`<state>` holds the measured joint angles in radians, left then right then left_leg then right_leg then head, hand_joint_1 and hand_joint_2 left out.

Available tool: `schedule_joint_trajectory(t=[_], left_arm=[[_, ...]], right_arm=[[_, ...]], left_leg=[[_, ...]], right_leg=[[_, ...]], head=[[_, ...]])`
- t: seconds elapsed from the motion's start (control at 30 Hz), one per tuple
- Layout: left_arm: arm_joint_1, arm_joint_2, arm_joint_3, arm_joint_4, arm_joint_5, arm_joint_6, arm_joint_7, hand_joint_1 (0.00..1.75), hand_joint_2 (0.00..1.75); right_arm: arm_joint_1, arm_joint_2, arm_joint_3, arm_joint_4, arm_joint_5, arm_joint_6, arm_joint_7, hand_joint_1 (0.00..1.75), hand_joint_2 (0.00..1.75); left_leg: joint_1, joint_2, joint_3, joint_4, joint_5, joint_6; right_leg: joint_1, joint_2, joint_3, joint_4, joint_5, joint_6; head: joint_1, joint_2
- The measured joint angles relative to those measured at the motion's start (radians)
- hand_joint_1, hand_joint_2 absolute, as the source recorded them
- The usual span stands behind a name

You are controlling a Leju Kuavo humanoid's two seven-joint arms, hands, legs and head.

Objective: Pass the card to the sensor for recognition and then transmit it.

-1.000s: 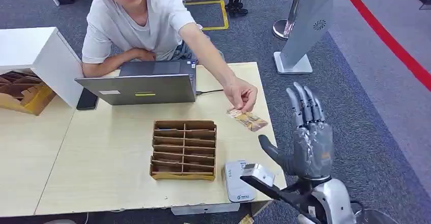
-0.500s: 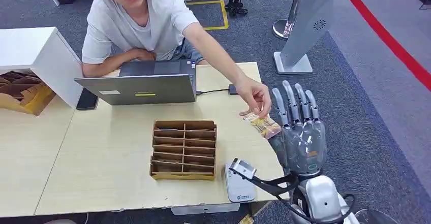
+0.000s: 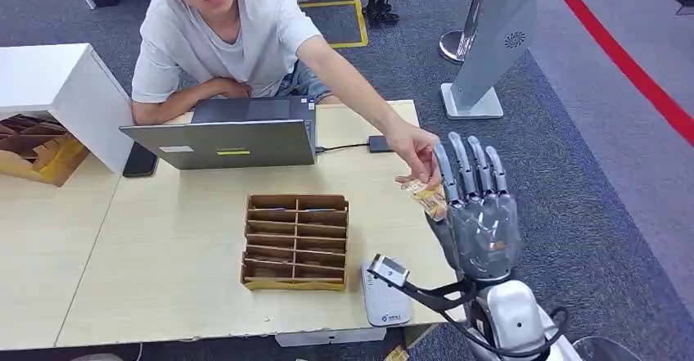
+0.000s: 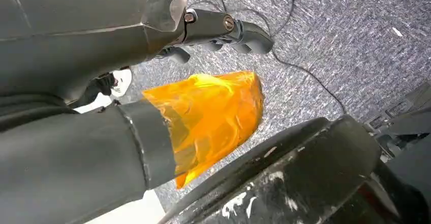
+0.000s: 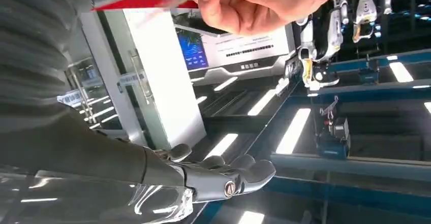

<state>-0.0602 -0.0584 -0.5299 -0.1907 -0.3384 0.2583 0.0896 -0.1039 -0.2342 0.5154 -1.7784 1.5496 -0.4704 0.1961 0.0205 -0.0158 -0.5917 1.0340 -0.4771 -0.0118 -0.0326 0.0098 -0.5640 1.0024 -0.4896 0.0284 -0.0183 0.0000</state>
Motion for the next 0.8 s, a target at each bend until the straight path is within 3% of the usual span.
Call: schedule_joint_trajectory(t=[0.8], left_arm=[[0.0,0.0,0.0,0.0,-0.005,0.0,0.002,0.0,0.0]], right_arm=[[0.03,0.0,-0.008,-0.009,-0.061,0.0,-0.06,1.75,1.75]], left_leg=[[0.0,0.0,0.0,0.0,0.0,0.0]], right_leg=[[0.0,0.0,0.0,0.0,0.0,0.0]], head=[[0.0,0.0]])
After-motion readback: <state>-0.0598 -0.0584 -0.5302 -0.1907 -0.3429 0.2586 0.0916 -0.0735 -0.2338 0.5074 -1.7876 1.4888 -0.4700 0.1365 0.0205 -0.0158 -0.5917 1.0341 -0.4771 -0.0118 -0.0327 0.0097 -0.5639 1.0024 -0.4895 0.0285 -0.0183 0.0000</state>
